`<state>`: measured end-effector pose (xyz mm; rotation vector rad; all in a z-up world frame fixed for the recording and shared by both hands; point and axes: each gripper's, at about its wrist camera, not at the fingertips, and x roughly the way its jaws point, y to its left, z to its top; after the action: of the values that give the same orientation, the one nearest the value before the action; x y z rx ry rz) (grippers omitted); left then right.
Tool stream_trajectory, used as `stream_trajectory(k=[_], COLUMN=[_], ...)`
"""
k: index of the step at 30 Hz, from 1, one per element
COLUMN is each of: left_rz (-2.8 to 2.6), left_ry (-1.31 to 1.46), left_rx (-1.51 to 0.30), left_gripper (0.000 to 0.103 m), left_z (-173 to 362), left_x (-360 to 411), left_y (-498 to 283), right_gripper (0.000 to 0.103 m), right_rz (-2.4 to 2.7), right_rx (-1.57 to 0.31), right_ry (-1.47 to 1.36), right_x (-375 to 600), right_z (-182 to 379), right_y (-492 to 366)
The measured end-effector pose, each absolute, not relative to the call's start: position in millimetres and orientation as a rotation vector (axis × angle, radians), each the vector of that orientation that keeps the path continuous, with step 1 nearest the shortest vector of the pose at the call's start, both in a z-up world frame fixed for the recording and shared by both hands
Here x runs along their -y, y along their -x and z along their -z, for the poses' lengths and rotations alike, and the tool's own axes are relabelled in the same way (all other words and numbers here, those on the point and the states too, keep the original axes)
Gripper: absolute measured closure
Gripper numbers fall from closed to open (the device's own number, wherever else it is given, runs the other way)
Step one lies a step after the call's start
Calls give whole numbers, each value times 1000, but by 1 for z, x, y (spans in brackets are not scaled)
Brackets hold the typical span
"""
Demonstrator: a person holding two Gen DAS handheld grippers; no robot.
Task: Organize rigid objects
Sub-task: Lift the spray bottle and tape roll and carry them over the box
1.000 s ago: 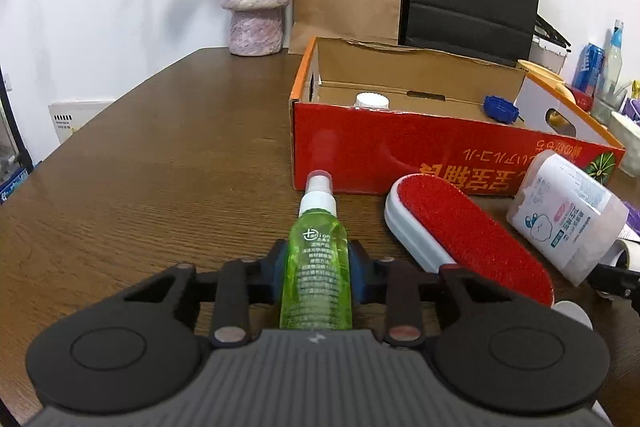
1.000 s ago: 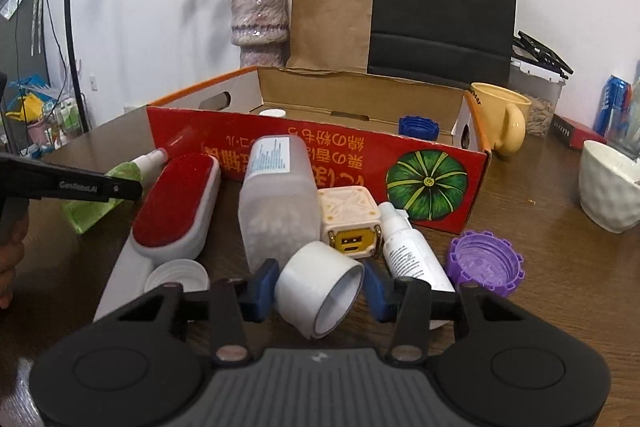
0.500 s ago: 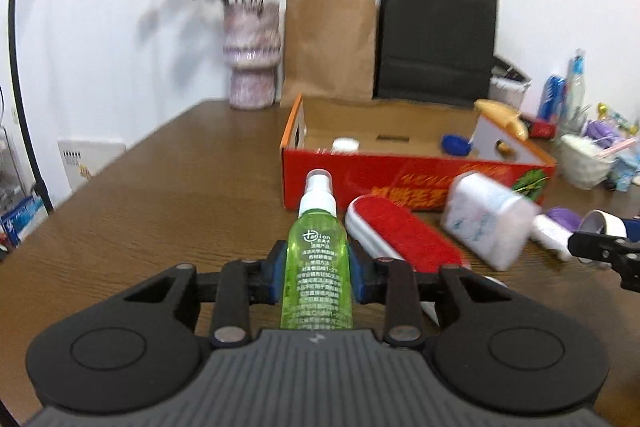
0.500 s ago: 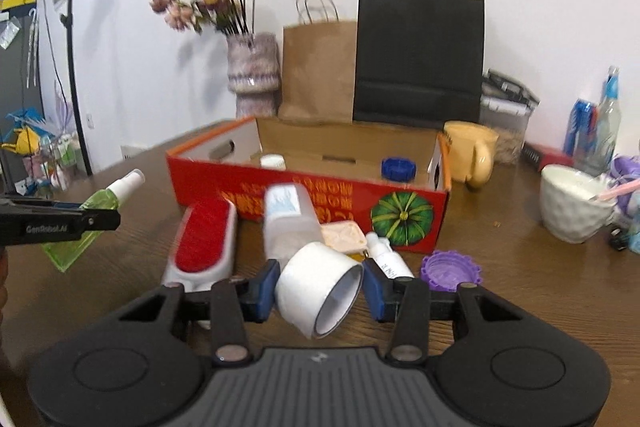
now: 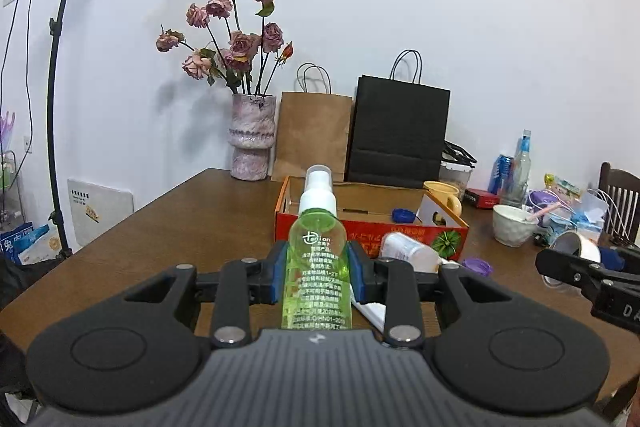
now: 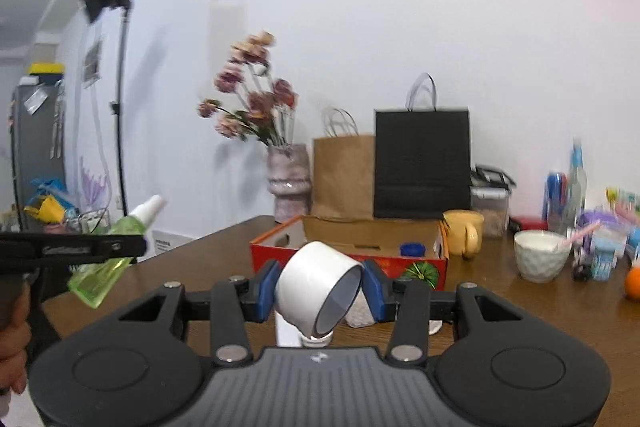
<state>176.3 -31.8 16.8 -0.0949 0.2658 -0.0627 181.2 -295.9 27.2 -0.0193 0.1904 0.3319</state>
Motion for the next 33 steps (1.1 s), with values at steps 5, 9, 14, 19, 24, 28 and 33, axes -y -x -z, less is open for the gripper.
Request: stream_trajectory(k=[5,9,14,19,24,28,33], left_rz=[72,65,72,74,74,75,60], left_ry=[111,97,103,95,88,79,66], left_rx=[-223,-162,-135,-116,-117,-124,-116], left_gripper=[72,72,72,72,72,72,72], left_z=[-18,-21,-25,-29,-27,-25,-28], left_x=[26,24,24,28,29,29,31], left_y=[-139,-113,-99,-97,-100,-108,-126], right_gripper=[59,59,59,59,59,59,59], right_rz=[-307,-288,-273,-270,-268,-270,-280], right_rx=[-154,-139,-123,-111,-126,-127,-136], right_ry=[29,14,19,9,6,-17,-7], right_x=[290,292,293,295,295,298,298], right_z=[-32,-36,-38,-41,-39,-40,-43], right_y=[-142,-118,-102,-100,-108,-118,-142])
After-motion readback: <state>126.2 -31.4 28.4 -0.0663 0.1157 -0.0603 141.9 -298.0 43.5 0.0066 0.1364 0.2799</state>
